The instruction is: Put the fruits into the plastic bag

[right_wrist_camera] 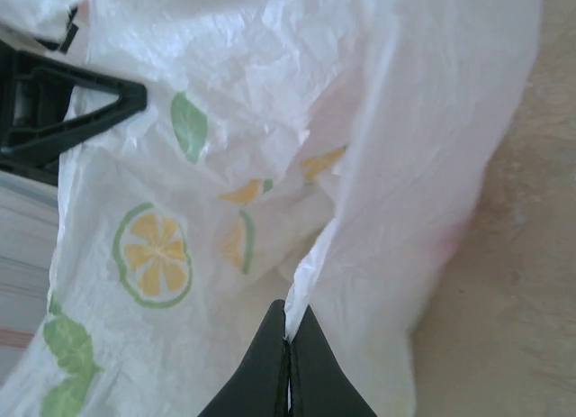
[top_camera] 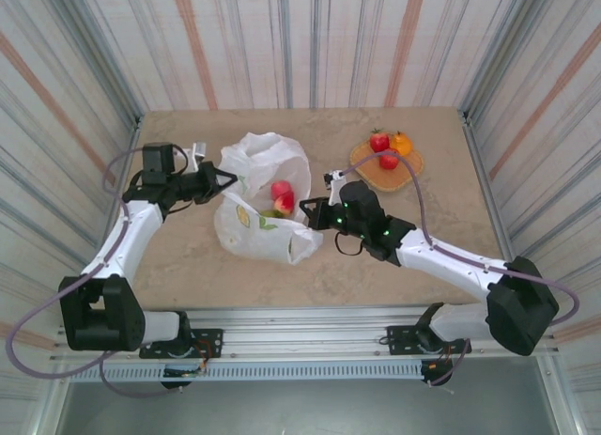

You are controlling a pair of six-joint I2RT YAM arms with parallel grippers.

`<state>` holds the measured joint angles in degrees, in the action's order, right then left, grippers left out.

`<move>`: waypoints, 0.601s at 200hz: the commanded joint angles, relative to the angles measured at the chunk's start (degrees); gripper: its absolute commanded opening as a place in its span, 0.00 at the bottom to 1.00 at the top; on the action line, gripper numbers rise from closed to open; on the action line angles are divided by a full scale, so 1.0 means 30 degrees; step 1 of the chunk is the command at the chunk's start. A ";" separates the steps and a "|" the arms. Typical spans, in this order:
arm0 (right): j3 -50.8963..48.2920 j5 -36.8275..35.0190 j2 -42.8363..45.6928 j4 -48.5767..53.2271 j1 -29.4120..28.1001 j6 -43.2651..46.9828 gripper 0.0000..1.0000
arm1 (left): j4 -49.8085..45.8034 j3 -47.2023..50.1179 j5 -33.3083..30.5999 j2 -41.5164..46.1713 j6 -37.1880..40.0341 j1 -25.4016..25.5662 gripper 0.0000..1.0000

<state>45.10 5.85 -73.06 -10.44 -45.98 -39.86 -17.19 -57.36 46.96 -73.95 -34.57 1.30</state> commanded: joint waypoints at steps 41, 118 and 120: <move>0.0239 -0.1049 -0.0981 0.1993 0.0128 0.0829 0.00 | -0.0535 -0.0093 0.0104 0.0724 0.0162 -0.0243 0.00; 0.0873 -0.0323 -0.0022 0.4668 0.1622 0.2342 0.28 | -0.2097 -0.0112 -0.1729 0.0137 0.2335 0.1179 0.03; 0.0954 -0.0363 0.0029 0.4838 0.1668 0.2449 0.30 | -0.2115 -0.0123 -0.1772 0.0117 0.2377 0.1222 0.03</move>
<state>45.28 3.70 -74.76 -1.87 -42.61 -36.42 -20.93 -57.71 43.31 -72.88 -30.87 3.01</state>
